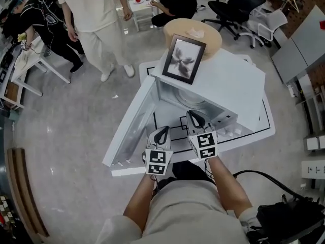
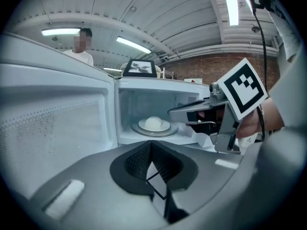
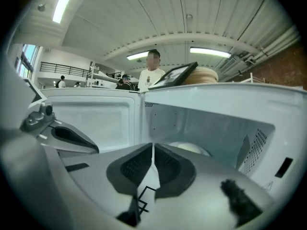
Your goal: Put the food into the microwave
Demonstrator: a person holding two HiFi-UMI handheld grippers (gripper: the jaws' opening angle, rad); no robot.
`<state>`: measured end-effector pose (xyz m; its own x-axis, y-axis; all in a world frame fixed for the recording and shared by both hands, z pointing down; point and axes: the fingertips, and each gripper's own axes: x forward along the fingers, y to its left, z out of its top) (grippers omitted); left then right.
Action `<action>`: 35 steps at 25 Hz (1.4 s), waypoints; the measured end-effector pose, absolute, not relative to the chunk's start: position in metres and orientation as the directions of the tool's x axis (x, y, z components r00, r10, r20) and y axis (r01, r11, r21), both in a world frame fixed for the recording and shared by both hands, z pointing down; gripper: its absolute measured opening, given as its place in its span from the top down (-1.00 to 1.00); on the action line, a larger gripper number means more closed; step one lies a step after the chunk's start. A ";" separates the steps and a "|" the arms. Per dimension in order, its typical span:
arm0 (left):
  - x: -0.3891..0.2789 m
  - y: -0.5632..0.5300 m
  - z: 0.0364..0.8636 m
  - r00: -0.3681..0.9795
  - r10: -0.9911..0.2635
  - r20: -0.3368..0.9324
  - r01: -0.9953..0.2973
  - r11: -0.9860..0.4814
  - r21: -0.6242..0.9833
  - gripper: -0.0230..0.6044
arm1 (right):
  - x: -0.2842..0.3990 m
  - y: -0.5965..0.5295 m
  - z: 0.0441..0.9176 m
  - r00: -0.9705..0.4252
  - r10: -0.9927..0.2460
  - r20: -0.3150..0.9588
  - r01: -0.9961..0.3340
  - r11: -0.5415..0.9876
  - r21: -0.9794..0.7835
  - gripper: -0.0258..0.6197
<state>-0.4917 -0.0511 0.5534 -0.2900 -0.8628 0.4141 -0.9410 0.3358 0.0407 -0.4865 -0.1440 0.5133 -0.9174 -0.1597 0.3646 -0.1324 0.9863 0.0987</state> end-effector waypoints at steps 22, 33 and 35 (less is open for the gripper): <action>-0.450 -0.014 0.499 -0.312 -0.900 0.304 -0.944 0.330 0.008 0.90 | -0.428 -0.049 0.470 -0.958 -0.094 0.272 -0.079 0.995 0.065 0.89; -0.441 -0.012 0.494 -0.293 -0.911 0.290 -0.952 0.307 0.003 0.90 | -0.419 -0.045 0.465 -0.958 -0.114 0.262 -0.092 0.991 0.095 0.89; -0.440 -0.013 0.494 -0.292 -0.912 0.289 -0.952 0.306 0.006 0.90 | -0.417 -0.047 0.467 -0.956 -0.119 0.269 -0.096 0.991 0.098 0.89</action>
<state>-0.4399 -0.0129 0.4935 -0.2915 -0.9118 0.2891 -0.9520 0.3062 0.0058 -0.4174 -0.0471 0.4665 -0.9557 -0.1194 0.2689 -0.0961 0.9905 0.0983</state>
